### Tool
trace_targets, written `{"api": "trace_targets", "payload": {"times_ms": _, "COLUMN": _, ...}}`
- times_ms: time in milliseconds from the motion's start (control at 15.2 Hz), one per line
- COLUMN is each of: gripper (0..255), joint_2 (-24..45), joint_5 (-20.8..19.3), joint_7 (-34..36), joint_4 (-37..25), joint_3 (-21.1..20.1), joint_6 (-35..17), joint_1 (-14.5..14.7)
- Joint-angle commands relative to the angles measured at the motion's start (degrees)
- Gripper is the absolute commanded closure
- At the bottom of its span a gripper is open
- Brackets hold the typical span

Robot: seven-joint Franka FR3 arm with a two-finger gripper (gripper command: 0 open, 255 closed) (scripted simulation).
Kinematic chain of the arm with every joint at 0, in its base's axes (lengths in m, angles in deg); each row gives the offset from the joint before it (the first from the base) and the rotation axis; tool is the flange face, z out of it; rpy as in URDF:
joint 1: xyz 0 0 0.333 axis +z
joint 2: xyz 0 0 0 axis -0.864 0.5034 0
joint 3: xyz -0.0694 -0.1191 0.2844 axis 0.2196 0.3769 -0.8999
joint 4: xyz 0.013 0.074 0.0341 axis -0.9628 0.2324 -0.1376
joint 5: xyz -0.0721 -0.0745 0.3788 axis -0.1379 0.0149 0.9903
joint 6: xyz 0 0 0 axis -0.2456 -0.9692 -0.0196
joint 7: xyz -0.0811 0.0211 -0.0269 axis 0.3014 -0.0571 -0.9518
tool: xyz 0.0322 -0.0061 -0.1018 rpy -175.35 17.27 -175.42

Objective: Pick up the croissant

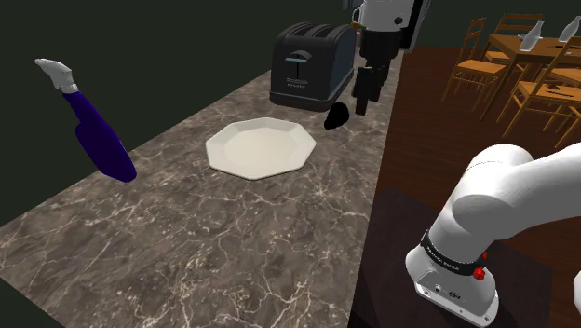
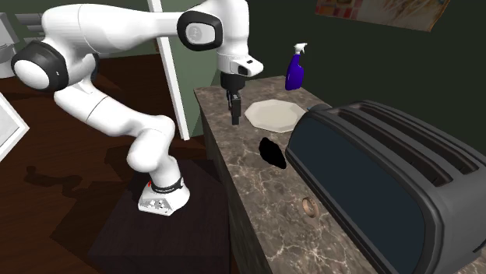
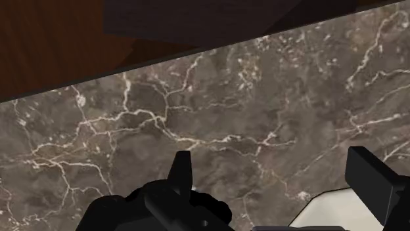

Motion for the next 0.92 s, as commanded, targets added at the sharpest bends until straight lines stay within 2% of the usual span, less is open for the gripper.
{"api": "trace_targets", "payload": {"times_ms": 0, "gripper": 0, "joint_2": 0.00, "joint_5": 0.00, "joint_7": 0.00, "joint_4": 0.00, "joint_3": 0.00, "joint_6": 0.00, "joint_1": 0.00}}
{"api": "trace_targets", "payload": {"times_ms": 330, "gripper": 0, "joint_2": 7.91, "joint_5": 2.45, "joint_7": 22.22, "joint_4": -1.51, "joint_3": -5.13, "joint_6": -9.14, "joint_1": -9.05}}
{"api": "trace_targets", "payload": {"times_ms": 726, "gripper": 0, "joint_2": 15.80, "joint_5": 2.36, "joint_7": 48.39, "joint_4": -3.74, "joint_3": -9.46, "joint_6": -17.66, "joint_1": -19.96}}
{"api": "trace_targets", "payload": {"times_ms": 792, "gripper": 0, "joint_2": 16.57, "joint_5": 2.20, "joint_7": 51.63, "joint_4": -3.94, "joint_3": -9.87, "joint_6": -18.53, "joint_1": -21.32}}
{"api": "trace_targets", "payload": {"times_ms": 858, "gripper": 0, "joint_2": 16.60, "joint_5": 2.24, "joint_7": 51.64, "joint_4": -3.20, "joint_3": -9.94, "joint_6": -19.31, "joint_1": -21.29}}
